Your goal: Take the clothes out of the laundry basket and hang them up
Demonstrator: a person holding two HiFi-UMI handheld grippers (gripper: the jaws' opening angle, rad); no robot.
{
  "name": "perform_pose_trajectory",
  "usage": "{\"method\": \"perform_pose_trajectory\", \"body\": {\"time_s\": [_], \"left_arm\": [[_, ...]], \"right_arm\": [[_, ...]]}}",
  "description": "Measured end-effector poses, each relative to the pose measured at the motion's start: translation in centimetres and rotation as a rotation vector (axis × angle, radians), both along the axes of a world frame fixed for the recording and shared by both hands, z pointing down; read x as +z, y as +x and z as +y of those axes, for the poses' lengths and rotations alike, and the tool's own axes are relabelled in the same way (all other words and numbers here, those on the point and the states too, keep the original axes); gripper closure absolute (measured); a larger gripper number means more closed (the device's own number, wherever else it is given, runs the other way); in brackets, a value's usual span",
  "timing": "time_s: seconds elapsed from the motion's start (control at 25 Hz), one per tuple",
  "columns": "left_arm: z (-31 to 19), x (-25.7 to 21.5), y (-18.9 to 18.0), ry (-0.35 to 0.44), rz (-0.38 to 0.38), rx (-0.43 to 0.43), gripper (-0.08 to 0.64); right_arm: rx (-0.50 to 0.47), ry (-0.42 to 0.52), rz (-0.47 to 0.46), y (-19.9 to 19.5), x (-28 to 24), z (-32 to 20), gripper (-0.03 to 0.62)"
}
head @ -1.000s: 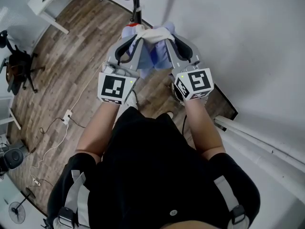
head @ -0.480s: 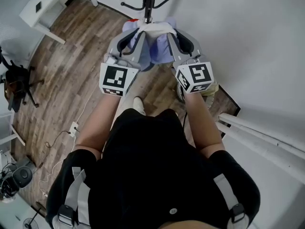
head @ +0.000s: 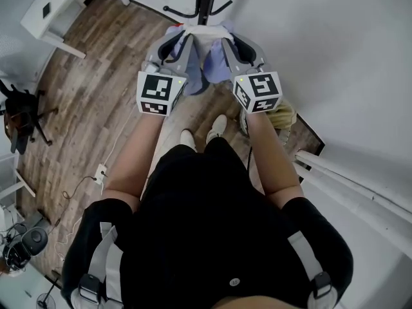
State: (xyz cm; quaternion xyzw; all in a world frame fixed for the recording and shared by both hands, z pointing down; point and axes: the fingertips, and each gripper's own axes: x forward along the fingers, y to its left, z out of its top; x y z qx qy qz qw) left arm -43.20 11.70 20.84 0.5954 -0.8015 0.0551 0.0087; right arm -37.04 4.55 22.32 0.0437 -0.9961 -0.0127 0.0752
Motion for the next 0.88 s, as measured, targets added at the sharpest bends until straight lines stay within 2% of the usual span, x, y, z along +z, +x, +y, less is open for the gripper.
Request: {"method": "perform_pose_trajectory", "body": {"time_s": [0.36,0.64,0.76,0.88], "left_arm": [[-2.8,6.5,-3.7,-0.079,0.045,-0.045,0.518],[-3.4,11.2,-4.2,-0.131,0.094,-0.079,0.517],[-3.6,12.3,-4.4,-0.127,0.109,-0.084,0.515],[-3.7,12.6,-4.5,-0.067,0.125,-0.082,0.511]], "right_arm": [[-0.028,-0.059,0.104,-3.4,6.5,-2.7,0.531],[-0.039,-0.110,0.178,-4.1,11.3,-3.1,0.531],[-0.032,-0.129,0.189,-4.3,12.2,-3.2,0.529],[-0.025,-0.149,0.175,-4.4,12.6,-3.1,0.528]]}}
